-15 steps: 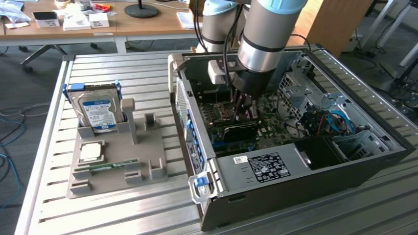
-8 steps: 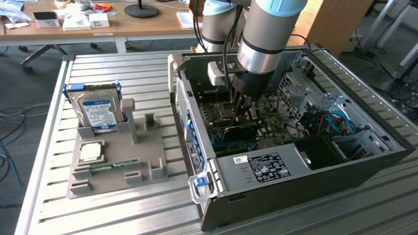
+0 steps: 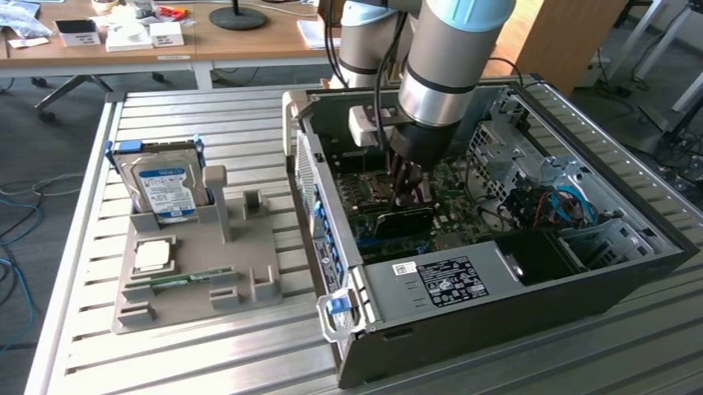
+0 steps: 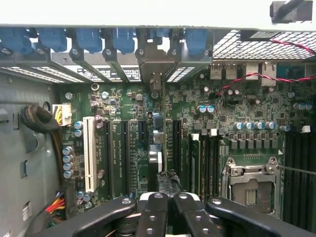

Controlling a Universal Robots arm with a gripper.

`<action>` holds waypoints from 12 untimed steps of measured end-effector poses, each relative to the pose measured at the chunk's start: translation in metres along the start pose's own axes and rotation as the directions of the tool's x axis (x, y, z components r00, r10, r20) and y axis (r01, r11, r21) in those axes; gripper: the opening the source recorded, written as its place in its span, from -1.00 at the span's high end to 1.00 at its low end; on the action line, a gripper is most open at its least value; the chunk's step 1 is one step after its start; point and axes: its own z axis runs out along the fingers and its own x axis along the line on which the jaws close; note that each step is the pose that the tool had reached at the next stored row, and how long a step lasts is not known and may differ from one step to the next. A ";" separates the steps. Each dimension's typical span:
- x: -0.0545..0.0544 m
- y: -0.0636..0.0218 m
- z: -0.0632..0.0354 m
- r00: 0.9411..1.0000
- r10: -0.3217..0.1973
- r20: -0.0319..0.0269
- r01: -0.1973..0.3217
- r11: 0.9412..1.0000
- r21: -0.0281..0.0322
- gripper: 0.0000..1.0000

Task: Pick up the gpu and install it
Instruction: 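Press down on the gpu until it lock into place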

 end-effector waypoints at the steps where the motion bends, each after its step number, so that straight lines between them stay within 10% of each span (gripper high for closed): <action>1: 0.000 0.0001 0.0008 1.000 0.000 0.000 0.000 1.000 0.000 0.79; 12: 0.000 0.0002 0.0045 1.000 0.000 -0.001 0.000 1.000 0.000 0.79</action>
